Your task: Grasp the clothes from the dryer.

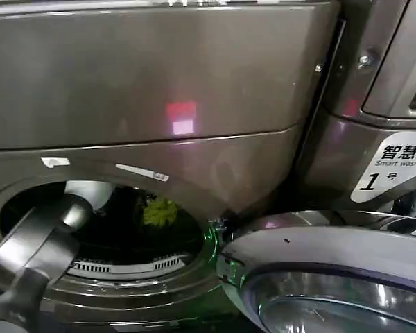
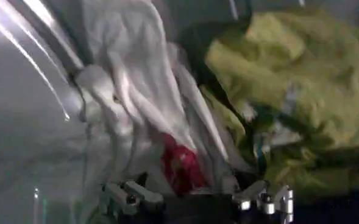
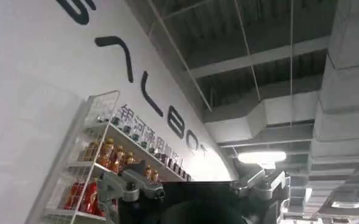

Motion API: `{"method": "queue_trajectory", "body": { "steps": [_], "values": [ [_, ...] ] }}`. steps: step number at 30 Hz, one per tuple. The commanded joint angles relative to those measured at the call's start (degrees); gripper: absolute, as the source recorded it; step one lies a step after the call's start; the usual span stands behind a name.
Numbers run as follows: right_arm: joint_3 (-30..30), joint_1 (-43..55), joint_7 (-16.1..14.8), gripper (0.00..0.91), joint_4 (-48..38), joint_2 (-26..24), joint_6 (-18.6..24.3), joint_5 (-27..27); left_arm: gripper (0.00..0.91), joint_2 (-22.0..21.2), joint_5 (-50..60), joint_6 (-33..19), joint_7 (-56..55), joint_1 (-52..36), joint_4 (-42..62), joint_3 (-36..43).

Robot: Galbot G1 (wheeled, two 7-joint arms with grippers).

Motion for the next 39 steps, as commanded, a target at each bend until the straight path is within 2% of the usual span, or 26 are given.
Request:
{"method": "queue_trajectory", "body": {
  "steps": [1,31,32,33,34,36,39],
  "values": [
    [-0.4,0.28,-0.01,0.907,0.1,0.04,0.02,-0.09,0.907,0.34,-2.22,0.84,1.43,0.54,0.4,2.26],
    [-1.11,0.8,-0.14,0.907,-0.05,0.22,0.19,-1.01,0.907,0.24,-7.57,1.19,3.72,7.16,1.61,3.64],
    [-1.01,0.7,-0.13,0.907,-0.14,0.17,0.2,-1.02,0.808,0.15,-7.78,1.22,3.83,7.07,1.61,3.64],
    [-0.88,0.66,-0.14,0.907,-0.29,0.16,0.2,-1.02,0.523,0.07,-7.94,1.27,3.89,6.93,1.6,3.63],
    [-0.87,0.66,-0.12,0.907,-0.31,0.16,0.21,-1.02,0.125,0.04,-8.05,1.22,3.91,6.71,1.61,3.64],
    [-1.05,0.87,-0.1,0.907,-0.2,0.29,0.2,-1.03,0.0,-0.01,-8.61,1.11,3.82,5.83,1.61,3.85],
    [-1.17,0.89,-0.09,0.907,-0.23,0.18,0.21,-1.07,0.0,0.03,-8.99,0.98,3.76,5.5,1.6,4.06]
  ]
}}
